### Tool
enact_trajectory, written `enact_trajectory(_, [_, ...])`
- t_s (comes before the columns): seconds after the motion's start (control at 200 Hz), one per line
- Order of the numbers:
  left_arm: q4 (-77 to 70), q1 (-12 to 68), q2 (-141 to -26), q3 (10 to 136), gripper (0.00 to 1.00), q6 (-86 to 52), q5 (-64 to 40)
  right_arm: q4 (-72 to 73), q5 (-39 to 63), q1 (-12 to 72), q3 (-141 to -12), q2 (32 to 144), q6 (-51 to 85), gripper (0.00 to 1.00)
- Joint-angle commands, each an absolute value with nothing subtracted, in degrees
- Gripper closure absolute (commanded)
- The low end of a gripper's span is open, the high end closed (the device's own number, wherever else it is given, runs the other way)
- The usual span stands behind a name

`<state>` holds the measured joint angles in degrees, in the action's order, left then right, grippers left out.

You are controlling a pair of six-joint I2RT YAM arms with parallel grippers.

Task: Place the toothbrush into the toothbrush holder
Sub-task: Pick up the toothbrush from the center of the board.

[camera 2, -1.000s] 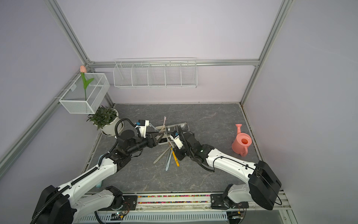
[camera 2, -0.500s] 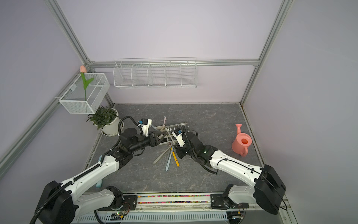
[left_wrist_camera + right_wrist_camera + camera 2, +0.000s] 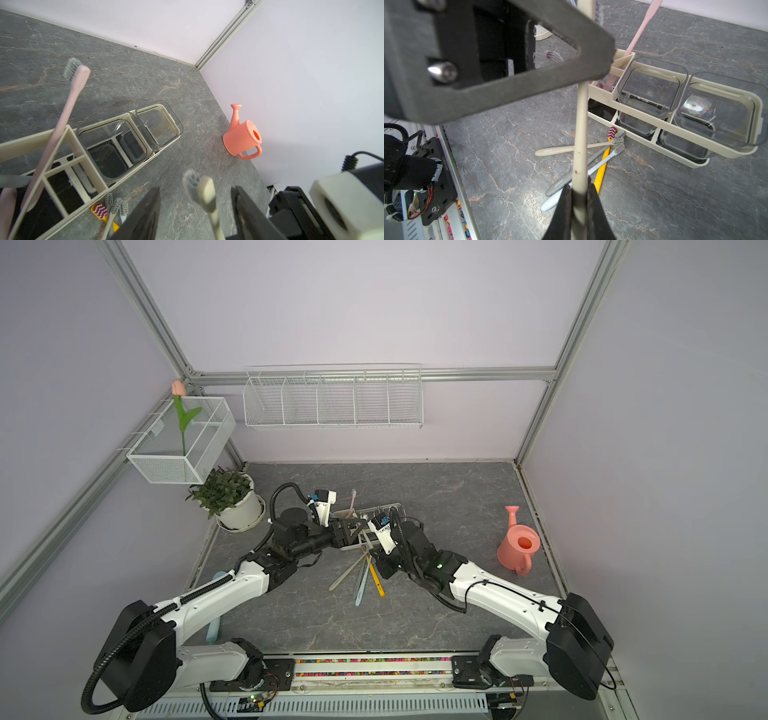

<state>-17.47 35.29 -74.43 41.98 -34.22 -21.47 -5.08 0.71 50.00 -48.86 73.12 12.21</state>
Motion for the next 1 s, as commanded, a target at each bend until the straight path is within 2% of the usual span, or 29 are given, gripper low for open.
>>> enact_trajectory(0.0, [-20.59,35.64,-76.30,43.97,0.45,-36.08,-21.36,-3.52,1.58,50.22,-50.01,71.76,13.14,0.93])
enact_trajectory(0.26, [-22.58,36.04,-77.61,44.12,0.62,-37.02,-20.93,-3.48,1.49,50.19,-50.00,72.96,13.09,0.93])
enact_trajectory(0.485, [-22.24,36.20,-77.93,44.81,0.84,-36.79,-20.93,-1.79,2.42,50.13,-51.84,74.70,13.27,0.93])
enact_trajectory(0.62, [-22.54,36.30,-78.35,45.01,0.94,-36.61,-21.39,-1.54,2.33,50.15,-51.94,74.70,13.19,0.93])
enact_trajectory(0.775, [-23.28,36.43,-78.81,45.36,1.00,-36.58,-21.75,-1.06,2.64,50.12,-51.94,74.79,13.32,0.93])
enact_trajectory(0.995, [-23.46,36.55,-79.36,46.48,1.00,-36.09,-23.22,-0.23,4.17,50.12,-52.02,75.04,13.94,0.90])
